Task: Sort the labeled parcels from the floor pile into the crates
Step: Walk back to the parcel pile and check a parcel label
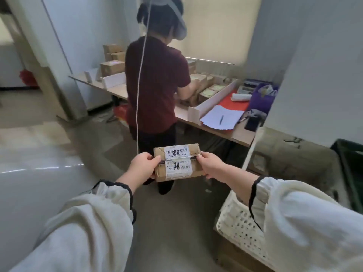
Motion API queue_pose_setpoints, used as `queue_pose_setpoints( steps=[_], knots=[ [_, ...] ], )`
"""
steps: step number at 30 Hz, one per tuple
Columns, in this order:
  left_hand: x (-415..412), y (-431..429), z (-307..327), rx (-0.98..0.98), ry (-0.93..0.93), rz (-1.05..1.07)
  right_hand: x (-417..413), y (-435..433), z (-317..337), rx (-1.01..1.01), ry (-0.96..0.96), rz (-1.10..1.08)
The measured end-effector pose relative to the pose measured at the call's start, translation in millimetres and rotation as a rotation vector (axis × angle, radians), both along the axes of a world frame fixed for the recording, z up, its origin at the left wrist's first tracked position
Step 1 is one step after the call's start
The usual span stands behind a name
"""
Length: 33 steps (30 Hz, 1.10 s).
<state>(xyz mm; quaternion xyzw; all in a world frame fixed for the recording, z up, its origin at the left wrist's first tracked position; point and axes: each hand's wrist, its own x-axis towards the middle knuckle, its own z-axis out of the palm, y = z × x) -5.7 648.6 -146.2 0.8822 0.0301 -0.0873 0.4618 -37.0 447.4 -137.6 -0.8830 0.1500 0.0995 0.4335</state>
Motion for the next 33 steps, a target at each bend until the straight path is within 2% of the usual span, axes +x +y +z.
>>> queue_pose_setpoints(
  steps=[5,16,20,28,33],
  knots=[
    [11,-158,-19,0.043,0.042,-0.240,-30,-141,-17,0.007,0.058,-0.244],
    [16,-450,-53,0.085,0.091,-0.533,-70,-409,-57,0.034,0.155,-0.567],
    [3,-537,-68,0.085,0.142,-0.653,-102,-481,-68,0.058,0.202,-0.693],
    [-34,-707,-85,0.130,0.116,-0.982,-179,-595,-76,0.110,0.185,-1.062],
    [-85,-789,-126,0.198,0.076,-1.060,-228,-664,-99,0.114,0.225,-1.172]
  ],
)
